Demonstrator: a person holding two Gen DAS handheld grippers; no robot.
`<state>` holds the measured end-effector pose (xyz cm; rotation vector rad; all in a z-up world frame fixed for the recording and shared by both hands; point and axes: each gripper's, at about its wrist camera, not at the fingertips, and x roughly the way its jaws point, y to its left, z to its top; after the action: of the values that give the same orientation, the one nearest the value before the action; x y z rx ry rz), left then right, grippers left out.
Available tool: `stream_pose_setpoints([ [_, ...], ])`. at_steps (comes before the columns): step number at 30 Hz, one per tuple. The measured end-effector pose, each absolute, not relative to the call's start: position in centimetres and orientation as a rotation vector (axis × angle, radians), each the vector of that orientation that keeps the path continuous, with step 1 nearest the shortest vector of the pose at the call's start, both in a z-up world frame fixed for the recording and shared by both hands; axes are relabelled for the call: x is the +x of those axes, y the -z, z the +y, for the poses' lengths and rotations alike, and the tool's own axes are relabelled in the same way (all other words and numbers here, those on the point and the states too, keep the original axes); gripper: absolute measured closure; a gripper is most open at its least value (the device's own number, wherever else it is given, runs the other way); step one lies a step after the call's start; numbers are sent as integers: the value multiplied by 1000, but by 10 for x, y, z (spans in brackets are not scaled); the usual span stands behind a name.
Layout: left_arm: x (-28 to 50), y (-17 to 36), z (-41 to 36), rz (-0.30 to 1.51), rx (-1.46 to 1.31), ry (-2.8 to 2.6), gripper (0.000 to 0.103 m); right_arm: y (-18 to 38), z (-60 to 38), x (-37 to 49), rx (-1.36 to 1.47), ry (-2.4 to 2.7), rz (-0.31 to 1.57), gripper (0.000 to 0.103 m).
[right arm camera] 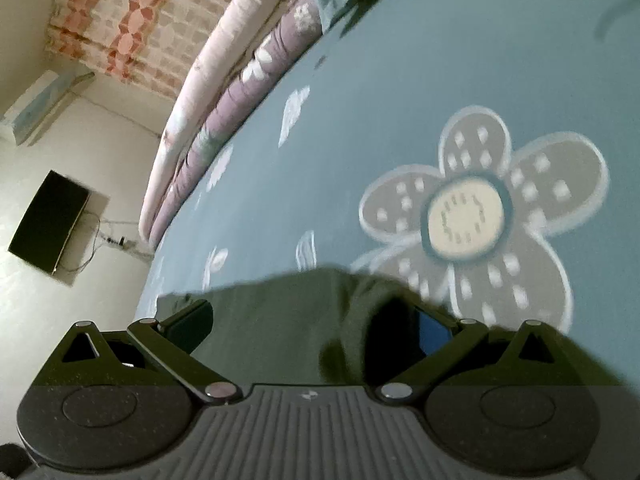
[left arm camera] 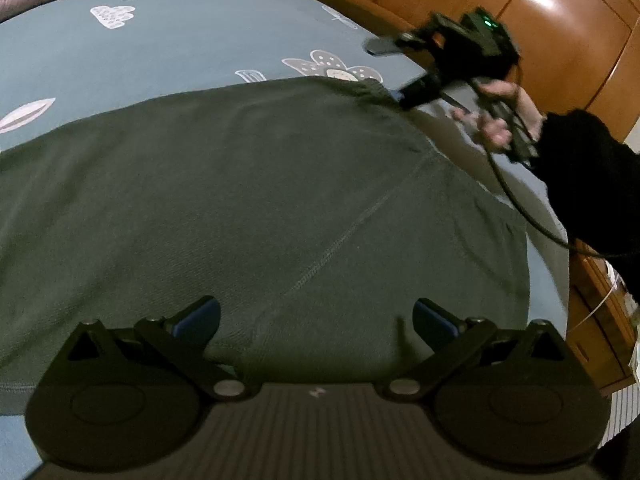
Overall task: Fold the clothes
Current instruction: 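Close the right gripper on the ribbed hem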
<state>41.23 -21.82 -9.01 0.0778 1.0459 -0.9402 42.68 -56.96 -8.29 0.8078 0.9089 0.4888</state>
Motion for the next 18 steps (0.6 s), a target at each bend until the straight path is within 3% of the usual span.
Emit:
stream_pose_setpoints([
  [5,411,93,-217,1038,71,940,1,79,-567,404,837,-499,904,0],
  [10,408,94,-217,1028,79,938,1,76,-581,391,1021,-557,665,0],
  [13,406,94,-217,1028,82,937,1,76,-591,385,1061,-514,623,0],
  [18,407,95,-216,1026,74,933,1,61,-588,380,815,-341,827,0],
])
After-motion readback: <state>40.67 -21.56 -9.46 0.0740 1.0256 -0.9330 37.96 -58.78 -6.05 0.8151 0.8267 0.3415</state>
